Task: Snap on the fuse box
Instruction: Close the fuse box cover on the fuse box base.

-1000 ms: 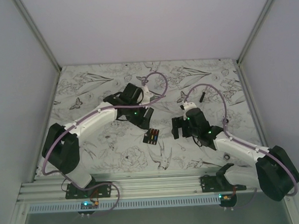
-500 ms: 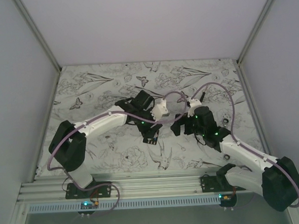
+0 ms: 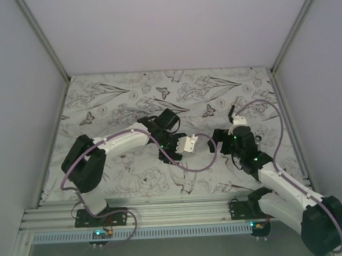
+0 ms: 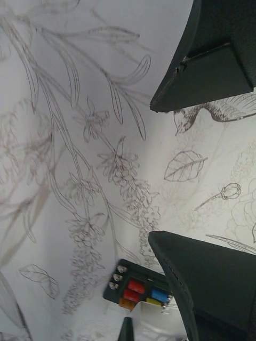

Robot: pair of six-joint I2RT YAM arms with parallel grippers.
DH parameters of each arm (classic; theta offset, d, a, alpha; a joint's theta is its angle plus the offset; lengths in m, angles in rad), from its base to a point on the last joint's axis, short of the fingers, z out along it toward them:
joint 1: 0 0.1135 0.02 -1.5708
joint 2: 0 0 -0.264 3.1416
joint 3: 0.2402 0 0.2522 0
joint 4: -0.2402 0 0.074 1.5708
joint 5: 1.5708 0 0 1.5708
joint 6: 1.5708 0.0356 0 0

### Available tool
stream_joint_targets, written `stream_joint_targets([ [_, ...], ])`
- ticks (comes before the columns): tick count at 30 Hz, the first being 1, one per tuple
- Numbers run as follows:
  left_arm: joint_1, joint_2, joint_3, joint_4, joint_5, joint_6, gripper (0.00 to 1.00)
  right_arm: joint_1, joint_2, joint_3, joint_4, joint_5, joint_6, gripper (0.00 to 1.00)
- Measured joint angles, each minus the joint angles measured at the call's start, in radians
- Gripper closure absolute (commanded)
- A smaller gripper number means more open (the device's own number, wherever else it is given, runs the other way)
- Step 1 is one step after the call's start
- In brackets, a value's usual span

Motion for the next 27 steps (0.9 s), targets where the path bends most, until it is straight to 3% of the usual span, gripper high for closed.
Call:
stream_joint_targets([
  [6, 0.000, 0.075, 0.047, -0.031, 0.010, 0.082, 0.50, -0.036, -0.075, -0.031, -0.002, 0.058, 0.027, 0.01],
  [18, 0.000, 0.135, 0.116, -0.081, 0.004, 0.118, 0.46, -0.037, -0.057, -0.034, -0.002, 0.065, 0.033, 0.01],
  [27, 0.000, 0.170, 0.137, -0.100, -0.013, 0.114, 0.37, -0.037, -0.050, -0.034, -0.001, 0.054, 0.033, 0.01],
])
